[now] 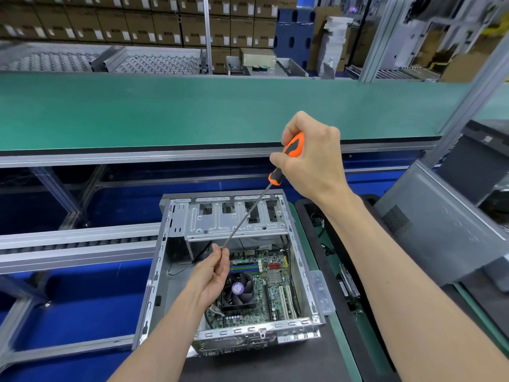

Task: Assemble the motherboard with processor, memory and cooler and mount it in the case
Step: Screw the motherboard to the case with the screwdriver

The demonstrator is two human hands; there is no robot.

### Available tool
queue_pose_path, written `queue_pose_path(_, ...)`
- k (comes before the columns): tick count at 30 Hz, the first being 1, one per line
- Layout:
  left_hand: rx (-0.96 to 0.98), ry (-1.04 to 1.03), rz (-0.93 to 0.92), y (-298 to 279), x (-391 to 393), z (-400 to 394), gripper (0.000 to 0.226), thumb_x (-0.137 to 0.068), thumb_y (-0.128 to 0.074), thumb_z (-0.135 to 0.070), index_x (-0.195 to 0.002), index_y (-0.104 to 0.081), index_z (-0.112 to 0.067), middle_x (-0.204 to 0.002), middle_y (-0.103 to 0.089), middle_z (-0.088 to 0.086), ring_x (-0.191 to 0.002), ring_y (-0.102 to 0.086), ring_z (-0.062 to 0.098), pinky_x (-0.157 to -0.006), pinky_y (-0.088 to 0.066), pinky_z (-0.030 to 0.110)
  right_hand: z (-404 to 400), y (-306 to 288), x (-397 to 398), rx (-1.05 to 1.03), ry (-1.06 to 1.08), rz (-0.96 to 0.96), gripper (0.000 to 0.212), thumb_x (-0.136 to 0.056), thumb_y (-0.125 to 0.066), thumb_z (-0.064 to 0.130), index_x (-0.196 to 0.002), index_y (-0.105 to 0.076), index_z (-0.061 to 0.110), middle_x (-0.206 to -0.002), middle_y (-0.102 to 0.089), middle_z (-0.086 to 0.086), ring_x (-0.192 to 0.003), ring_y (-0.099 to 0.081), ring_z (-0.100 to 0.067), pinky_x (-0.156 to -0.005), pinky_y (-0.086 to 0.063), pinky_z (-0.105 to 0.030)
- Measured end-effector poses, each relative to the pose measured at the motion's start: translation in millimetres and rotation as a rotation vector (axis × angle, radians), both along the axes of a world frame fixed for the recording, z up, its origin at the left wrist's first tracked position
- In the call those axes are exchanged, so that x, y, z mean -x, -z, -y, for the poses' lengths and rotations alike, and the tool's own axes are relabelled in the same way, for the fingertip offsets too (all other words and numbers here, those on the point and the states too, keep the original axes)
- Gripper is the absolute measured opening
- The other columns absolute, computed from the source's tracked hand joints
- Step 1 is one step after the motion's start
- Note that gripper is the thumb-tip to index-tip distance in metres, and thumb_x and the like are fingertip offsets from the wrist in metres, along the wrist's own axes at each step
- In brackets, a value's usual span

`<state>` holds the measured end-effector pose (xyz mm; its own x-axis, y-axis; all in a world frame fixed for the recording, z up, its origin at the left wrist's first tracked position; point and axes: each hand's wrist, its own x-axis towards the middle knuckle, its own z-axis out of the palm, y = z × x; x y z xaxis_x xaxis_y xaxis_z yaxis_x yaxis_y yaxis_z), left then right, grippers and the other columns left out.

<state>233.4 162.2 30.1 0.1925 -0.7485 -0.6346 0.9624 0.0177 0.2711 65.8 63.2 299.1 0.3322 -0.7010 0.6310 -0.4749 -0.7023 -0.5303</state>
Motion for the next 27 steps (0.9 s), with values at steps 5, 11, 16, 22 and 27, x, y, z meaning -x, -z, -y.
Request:
queue_pose_path(5, 0.011, -0.016, -0.002, -1.1, 0.9, -0.1, 0.017, -0.071, -0.071, -0.005, -0.086, -0.071, 0.001, -0.084, -0.073, 0.012, -0.074, -0.074, 0.015, -0.055, -0.059, 0.023, -1.0, -1.1, 0.2, -0.009, 0.005, 0.006, 0.024, -0.067, -0.077, 0.008, -0.081, -0.057, 0.008, -0.059, -0.054, 0.009, -0.061, -0.057, -0.027, -0.064, -0.050, -0.044)
queue_pose_path(11, -0.001, -0.047, -0.014, -5.3, 2.1, -0.5, 0.032, -0.068, -0.072, -0.011, -0.098, -0.068, -0.001, -0.083, -0.073, 0.007, -0.071, -0.073, 0.010, -0.053, -0.058, 0.020, -1.8, -1.7, 1.3, -0.038, 0.000, 0.021, 0.024, -0.067, -0.077, 0.009, -0.079, -0.056, 0.008, -0.059, -0.056, 0.007, -0.058, -0.056, -0.021, -0.059, -0.044, -0.032)
queue_pose_path(16, -0.021, -0.030, 0.010, -11.3, 4.6, -3.8, 0.021, -0.081, -0.070, -0.017, -0.095, -0.068, -0.002, -0.076, -0.070, 0.005, -0.062, -0.070, 0.006, -0.052, -0.057, 0.018, -2.4, -5.0, 4.2, -0.084, -0.045, -0.009, 0.025, -0.068, -0.076, 0.009, -0.082, -0.056, 0.009, -0.059, -0.061, 0.003, -0.058, -0.064, -0.014, -0.060, -0.048, -0.032)
queue_pose_path(22, 0.023, -0.072, -0.006, -14.8, 3.7, -4.7, 0.027, -0.072, -0.072, -0.017, -0.095, -0.068, -0.004, -0.085, -0.071, 0.004, -0.068, -0.071, 0.006, -0.053, -0.057, 0.018, -0.3, -9.8, 10.0, -0.193, -0.061, -0.100, 0.023, -0.078, -0.073, 0.019, -0.092, -0.055, 0.014, -0.062, -0.061, 0.009, -0.079, -0.066, -0.026, -0.067, -0.052, -0.036)
queue_pose_path(27, 0.077, -0.024, 0.052, -12.7, 5.3, -4.7, 0.036, -0.076, -0.072, -0.020, -0.103, -0.066, 0.002, -0.090, -0.076, 0.011, -0.082, -0.075, 0.014, -0.060, -0.060, 0.022, 5.2, -15.5, 20.5, -0.244, -0.117, -0.055, 0.023, -0.075, -0.068, 0.004, -0.092, -0.055, 0.012, -0.057, -0.066, 0.003, -0.061, -0.070, -0.015, -0.054, -0.049, -0.022)
